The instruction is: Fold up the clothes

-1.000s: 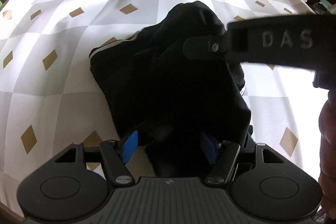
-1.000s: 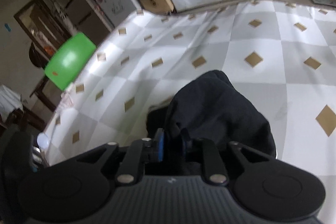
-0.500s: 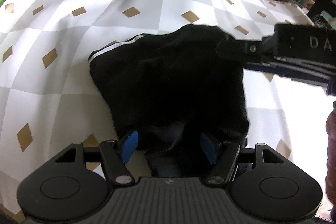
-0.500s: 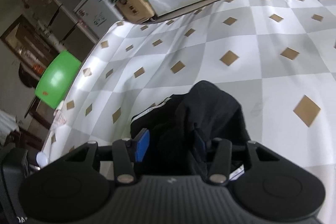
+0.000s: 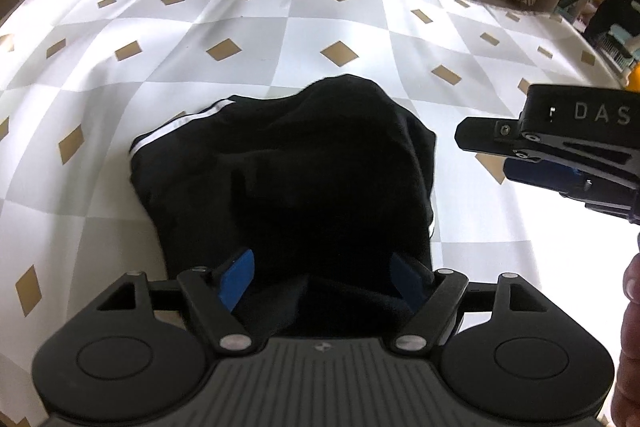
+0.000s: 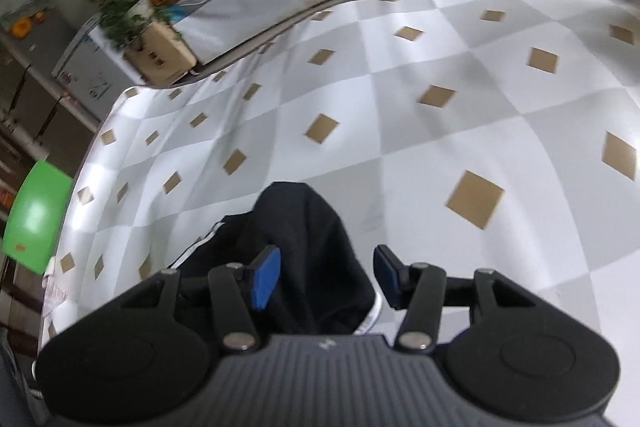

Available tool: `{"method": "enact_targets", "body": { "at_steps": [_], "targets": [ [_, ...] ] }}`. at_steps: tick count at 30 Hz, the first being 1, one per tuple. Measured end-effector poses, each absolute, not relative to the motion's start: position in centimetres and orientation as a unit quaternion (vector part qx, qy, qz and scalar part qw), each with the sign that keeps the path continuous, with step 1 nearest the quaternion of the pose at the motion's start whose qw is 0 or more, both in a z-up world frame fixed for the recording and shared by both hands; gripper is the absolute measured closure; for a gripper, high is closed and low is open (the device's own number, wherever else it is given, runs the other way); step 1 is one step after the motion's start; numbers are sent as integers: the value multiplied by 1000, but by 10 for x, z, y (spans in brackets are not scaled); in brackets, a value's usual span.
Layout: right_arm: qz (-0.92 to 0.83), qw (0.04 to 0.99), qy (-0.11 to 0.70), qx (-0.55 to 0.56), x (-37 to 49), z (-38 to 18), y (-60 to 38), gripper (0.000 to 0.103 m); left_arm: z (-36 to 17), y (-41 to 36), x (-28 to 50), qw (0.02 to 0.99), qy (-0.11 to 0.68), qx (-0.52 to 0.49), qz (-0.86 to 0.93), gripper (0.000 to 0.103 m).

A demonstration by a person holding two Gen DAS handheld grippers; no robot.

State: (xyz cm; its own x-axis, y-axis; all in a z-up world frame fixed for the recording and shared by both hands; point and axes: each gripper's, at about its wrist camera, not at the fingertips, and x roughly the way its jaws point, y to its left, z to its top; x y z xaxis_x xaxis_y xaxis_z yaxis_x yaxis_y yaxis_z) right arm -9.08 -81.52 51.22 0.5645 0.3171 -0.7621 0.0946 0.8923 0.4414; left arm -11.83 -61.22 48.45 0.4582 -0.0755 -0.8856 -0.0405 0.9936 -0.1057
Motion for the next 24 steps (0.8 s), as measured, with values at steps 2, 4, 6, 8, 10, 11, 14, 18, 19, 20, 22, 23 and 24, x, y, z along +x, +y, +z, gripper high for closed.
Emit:
{"method": "enact_targets", "body": {
  "at_steps": [2, 4, 6, 8, 10, 11, 14, 18, 19, 20, 22, 23, 24],
  "targets": [
    [60, 856, 462, 223, -91, 511, -818, 53, 481, -621, -114, 852, 521, -42, -2, 27],
    [61, 856, 462, 223, -91, 510, -820, 53, 478, -629, -110, 853, 521, -26, 10, 24],
    [63, 855, 464, 222, -92, 509, -821, 52, 474, -635, -107, 852, 522, -17, 20, 22],
    [63, 855, 466, 221, -92, 509, -822, 52, 469, -640, -102, 849, 527, -12, 30, 22],
    [62, 855, 468, 217, -92, 509, -823, 51, 465, -644, -98, 846, 531, -9, 37, 22],
    [61, 854, 469, 218, -92, 508, -824, 51, 463, -646, -97, 845, 534, -6, 41, 22],
    [57, 851, 472, 223, -93, 507, -826, 50, 460, -649, -95, 841, 539, -6, 47, 22],
    [50, 849, 474, 229, -93, 505, -828, 49, 464, -650, -96, 844, 533, -13, 51, 22],
    [49, 848, 475, 230, -93, 505, -828, 49, 466, -649, -96, 846, 531, -15, 51, 22],
    [47, 847, 476, 232, -93, 504, -828, 49, 467, -649, -96, 847, 529, -15, 54, 19],
    [46, 847, 476, 232, -93, 504, -828, 49, 465, -649, -95, 848, 527, -7, 65, 14],
    [46, 847, 476, 231, -93, 504, -828, 48, 463, -648, -95, 847, 527, -3, 70, 14],
    [47, 847, 476, 232, -93, 504, -828, 48, 460, -647, -94, 844, 530, -3, 74, 14]
  ]
}}
